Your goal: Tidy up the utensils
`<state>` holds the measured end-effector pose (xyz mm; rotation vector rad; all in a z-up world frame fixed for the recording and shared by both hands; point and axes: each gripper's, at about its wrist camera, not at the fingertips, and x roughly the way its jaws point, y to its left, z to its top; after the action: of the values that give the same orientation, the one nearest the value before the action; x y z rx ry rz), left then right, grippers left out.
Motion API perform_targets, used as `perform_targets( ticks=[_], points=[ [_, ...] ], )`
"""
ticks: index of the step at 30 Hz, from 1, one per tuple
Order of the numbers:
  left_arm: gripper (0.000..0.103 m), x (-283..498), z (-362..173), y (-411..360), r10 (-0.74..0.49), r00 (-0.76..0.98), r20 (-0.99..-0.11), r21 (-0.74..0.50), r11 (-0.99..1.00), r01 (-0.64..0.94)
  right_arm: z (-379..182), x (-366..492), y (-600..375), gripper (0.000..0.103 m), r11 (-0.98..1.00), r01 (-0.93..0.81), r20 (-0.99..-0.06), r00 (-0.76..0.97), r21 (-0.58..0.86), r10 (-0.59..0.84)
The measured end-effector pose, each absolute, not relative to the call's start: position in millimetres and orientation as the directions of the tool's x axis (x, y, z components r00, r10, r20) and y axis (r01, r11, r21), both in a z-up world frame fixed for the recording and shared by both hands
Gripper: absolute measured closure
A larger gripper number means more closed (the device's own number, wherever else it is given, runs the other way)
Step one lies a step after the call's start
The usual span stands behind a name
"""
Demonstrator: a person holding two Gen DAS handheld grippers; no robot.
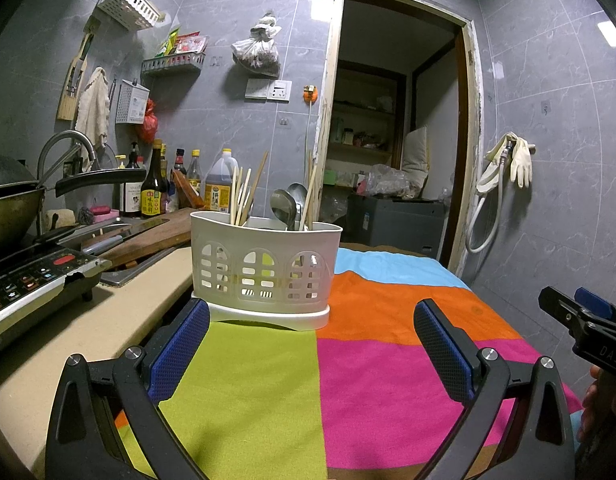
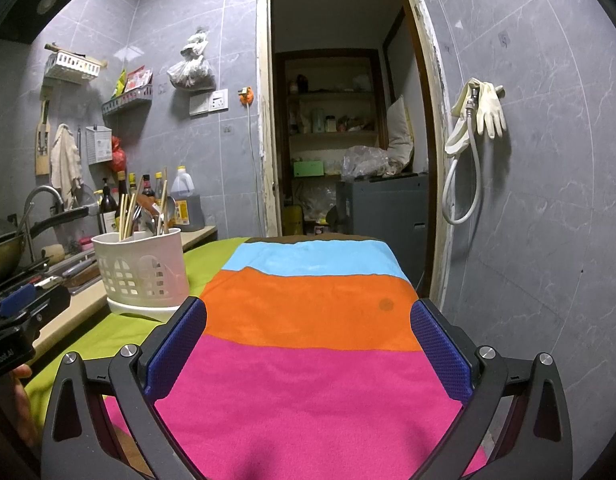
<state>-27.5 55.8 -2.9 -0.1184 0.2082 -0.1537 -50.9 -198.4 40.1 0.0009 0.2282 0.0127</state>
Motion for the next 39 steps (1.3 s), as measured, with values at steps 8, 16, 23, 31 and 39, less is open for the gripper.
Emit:
perform_targets(
  ticks=[8,16,23,31,39],
  points=[
    [0.003,-26,-7,59,-0.164,0.966,-0.199,-0.133,0.981,0.139,38,-53,-196,0.000,1.000,-0.012,-0.229,0.973,0.004,0.013],
    [0.003,-26,-7,58,-0.164,0.966,-0.200,-0.134,0.981,0.139,39,-51,-198,0.000,1.000,-0.012,-0.230,0.973,0.004,0.013],
    [0.003,-25,-8,60,-0.179,0.964,-0.195,-0.138,0.978,0.154,39,-52,-197,0.000,1.000,-0.012,-0.231,0.973,0.005,0.012],
    [0.003,-26,-6,56,-0.143,0.971,-0.190,-0.091,0.988,0.128,35,-56,-193,0.000,1.000,-0.011,-0.240,0.971,0.009,0.013],
    [0.003,-21,-8,60,-0.130,0.972,-0.198,-0.093,0.989,0.114,32,-61,-187,0.000,1.000,-0.011,-0.245,0.969,0.013,0.013]
  ],
)
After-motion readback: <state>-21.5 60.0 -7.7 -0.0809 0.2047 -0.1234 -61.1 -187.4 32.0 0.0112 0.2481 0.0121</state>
